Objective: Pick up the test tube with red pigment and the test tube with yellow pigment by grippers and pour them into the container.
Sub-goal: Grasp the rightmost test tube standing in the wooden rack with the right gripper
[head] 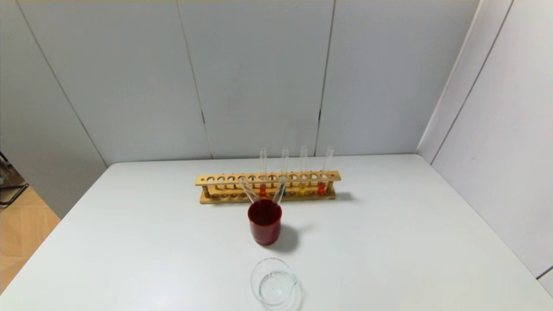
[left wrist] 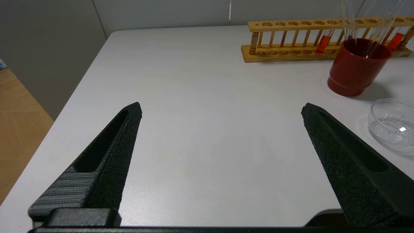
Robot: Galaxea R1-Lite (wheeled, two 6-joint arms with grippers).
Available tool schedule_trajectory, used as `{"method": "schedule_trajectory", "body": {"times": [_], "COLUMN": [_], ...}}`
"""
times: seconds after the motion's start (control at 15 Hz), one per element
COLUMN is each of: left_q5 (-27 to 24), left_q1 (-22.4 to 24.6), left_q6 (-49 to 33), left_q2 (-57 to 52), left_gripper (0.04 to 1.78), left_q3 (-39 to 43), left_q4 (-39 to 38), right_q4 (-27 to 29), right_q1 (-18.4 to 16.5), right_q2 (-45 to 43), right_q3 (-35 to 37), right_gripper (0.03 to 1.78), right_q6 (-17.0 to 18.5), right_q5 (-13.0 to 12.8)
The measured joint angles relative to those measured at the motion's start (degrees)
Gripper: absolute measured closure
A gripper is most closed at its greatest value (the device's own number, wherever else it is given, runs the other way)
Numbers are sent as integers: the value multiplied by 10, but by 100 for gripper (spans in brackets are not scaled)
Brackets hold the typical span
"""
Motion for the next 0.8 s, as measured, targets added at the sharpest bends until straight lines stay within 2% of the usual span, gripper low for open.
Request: {"method": "schedule_trajectory", "body": {"times": [0.2,0.47,0.6,0.8], "left_q5": [0,0,0,0], "left_q1": [0,0,0,0], "left_q6": [0,0,0,0], "left_q2": [0,0,0,0], "left_gripper": [7,7,7,7], "left_q3": [0,0,0,0], "left_q4": [0,0,0,0], "right_q4": [-15,-104,-159,-220], "right_q1": [0,-15,-33,-54], "right_q2": [92,226,296,382], "right_q3": [-28,-34,-33,-25], "right_gripper": [6,6,6,6], "right_q6": [6,17,19,16], "right_q5": [5,28,58,121]}}
